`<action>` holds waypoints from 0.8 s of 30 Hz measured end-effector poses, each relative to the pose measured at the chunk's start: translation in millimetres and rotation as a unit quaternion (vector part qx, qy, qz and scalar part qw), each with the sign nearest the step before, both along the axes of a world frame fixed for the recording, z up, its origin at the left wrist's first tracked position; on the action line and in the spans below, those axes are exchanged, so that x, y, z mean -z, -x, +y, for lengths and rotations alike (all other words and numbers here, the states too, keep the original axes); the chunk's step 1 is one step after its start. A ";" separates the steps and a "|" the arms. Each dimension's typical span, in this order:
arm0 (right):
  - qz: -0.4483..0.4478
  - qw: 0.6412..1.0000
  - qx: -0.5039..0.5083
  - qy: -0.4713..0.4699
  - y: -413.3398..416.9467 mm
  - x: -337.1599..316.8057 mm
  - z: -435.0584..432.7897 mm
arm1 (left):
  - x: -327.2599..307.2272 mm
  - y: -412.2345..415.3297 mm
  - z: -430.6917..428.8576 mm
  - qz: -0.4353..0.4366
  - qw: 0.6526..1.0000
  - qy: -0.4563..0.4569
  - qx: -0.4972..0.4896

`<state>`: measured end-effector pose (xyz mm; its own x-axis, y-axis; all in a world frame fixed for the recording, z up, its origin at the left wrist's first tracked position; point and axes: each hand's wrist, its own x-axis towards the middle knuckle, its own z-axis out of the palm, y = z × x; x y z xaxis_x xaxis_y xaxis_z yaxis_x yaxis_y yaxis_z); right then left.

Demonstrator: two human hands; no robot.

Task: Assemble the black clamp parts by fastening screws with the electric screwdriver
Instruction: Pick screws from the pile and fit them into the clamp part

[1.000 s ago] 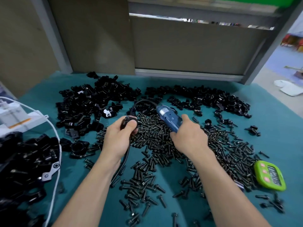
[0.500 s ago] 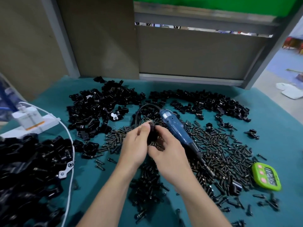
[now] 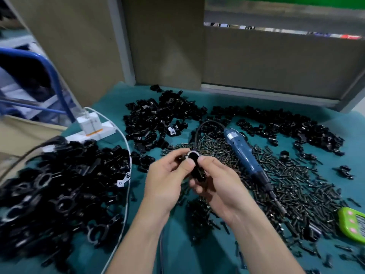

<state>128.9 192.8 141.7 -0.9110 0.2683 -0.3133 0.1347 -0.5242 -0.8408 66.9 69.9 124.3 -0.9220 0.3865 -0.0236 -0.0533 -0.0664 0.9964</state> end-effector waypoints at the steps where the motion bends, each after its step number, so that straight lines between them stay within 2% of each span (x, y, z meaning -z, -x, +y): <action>1: 0.008 1.000 -0.007 -0.011 4.0 -2.6 -10.2 | -2.4 -0.3 -6.1 0.016 0.998 0.021 -0.065; 4: 0.044 0.996 -0.078 -0.023 22.4 -12.9 -45.6 | -13.9 -0.5 -30.6 0.033 0.974 0.052 -0.217; 6: 0.044 0.989 -0.109 -0.091 41.8 -18.9 -70.7 | -19.5 2.9 -54.7 0.020 0.955 0.050 -0.291; 8: 0.047 0.965 -0.120 -0.230 63.7 -20.8 -98.1 | -23.8 6.5 -82.5 0.045 0.927 0.094 -0.361; 10: 0.069 0.906 -0.110 -0.403 85.9 -19.9 -124.5 | -27.9 8.4 -105.7 0.076 0.894 0.171 -0.408; 11: 0.088 0.880 -0.101 -0.455 96.3 -20.3 -138.0 | -28.1 9.1 -115.7 0.095 0.877 0.212 -0.422; 15: 0.174 0.808 -0.109 -0.553 137.4 -18.7 -180.0 | -20.7 17.4 -143.4 0.161 0.811 0.400 -0.396; 17: 0.173 0.767 -0.157 -0.598 153.8 -11.6 -191.4 | -11.8 25.2 -155.3 0.144 0.798 0.467 -0.354; 20: 0.126 0.723 -0.222 -0.642 162.6 3.5 -196.2 | -0.3 34.9 -163.8 0.110 0.788 0.524 -0.305; 22: 0.111 0.721 -0.239 -0.640 159.3 11.5 -194.3 | 4.5 38.1 -164.5 0.109 0.775 0.545 -0.301; 24: 0.108 0.748 -0.229 -0.614 154.4 14.7 -187.0 | 6.3 37.1 -164.2 0.113 0.769 0.545 -0.313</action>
<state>-25.5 5.8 127.0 -0.9892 -0.1223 0.0807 -0.1444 0.7196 -0.6792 29.8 -94.3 118.0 -0.9477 -0.2705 0.1692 -0.1678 0.8736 0.4568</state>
